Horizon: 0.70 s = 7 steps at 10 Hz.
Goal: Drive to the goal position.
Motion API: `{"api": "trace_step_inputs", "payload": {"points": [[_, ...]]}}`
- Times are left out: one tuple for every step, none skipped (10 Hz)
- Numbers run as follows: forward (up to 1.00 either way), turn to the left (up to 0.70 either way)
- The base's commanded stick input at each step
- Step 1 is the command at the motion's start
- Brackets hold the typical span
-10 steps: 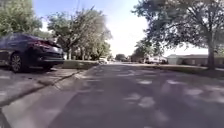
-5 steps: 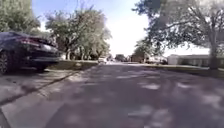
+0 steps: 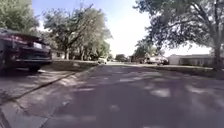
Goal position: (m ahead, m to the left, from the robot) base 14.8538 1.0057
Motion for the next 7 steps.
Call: {"api": "trace_step_inputs", "payload": {"points": [[1.00,0.00],[1.00,0.00],[1.00,0.00],[1.00,0.00],[1.00,0.00],[1.00,0.00],[1.00,0.00]]}}
